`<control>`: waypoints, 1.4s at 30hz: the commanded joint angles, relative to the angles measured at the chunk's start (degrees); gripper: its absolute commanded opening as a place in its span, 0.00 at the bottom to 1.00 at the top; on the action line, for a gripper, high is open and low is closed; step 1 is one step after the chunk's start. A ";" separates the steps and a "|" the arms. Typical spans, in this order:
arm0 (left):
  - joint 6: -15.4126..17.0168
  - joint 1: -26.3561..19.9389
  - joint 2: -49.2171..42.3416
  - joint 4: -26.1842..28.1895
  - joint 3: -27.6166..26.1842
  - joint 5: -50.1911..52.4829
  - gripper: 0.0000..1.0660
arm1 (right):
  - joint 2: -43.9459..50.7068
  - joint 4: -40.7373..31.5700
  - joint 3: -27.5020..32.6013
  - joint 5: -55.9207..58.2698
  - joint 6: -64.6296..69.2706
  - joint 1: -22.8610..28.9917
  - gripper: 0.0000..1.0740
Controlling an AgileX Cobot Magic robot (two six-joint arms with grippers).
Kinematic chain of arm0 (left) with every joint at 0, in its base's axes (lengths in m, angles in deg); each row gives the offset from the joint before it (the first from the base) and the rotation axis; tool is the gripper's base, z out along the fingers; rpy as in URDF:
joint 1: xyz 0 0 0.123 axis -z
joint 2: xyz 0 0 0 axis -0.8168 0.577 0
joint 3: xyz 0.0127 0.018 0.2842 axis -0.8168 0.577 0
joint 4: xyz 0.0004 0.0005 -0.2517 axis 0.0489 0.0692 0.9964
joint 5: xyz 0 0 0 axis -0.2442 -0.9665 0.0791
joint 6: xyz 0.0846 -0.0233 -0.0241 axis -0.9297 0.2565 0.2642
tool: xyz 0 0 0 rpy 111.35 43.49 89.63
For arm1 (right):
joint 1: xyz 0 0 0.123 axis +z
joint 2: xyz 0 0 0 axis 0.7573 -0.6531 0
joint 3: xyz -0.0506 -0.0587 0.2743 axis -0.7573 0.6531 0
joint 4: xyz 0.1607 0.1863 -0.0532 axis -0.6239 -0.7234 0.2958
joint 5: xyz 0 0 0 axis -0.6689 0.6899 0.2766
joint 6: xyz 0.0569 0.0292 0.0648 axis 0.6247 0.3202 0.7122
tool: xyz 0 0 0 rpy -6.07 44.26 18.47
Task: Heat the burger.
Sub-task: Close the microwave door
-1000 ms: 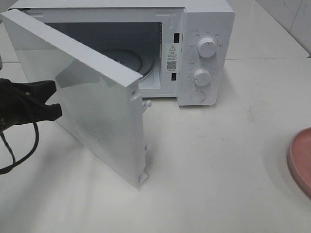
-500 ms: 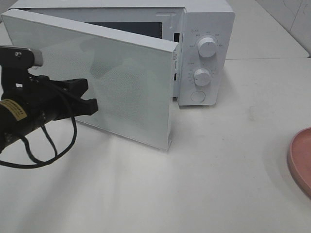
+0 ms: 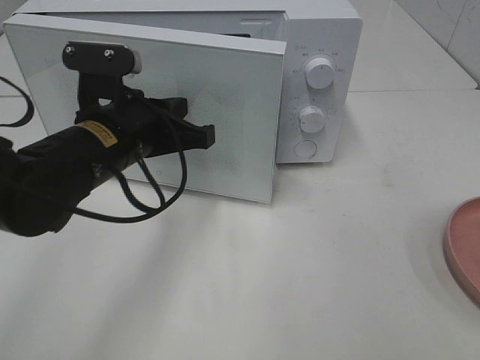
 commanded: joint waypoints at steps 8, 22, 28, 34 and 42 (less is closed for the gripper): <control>-6.19 2.23 4.58 7.91 -11.29 -4.98 0.00 | 1.55 0.06 0.17 -0.74 -0.57 -0.23 0.70; -11.86 2.23 11.86 14.44 -24.98 -9.17 0.00 | 1.55 0.06 0.17 -0.74 -0.57 -0.23 0.70; -16.21 2.23 14.09 18.56 -28.76 -9.17 0.00 | 1.55 0.06 0.17 -0.74 -0.57 -0.23 0.70; -17.02 0.69 14.44 18.91 -29.85 -9.80 0.00 | 1.55 0.06 0.17 -0.74 -0.57 -0.23 0.70; -16.62 -2.29 14.44 18.91 -29.85 -11.63 0.00 | 1.55 0.06 0.17 -0.74 -0.57 -0.23 0.70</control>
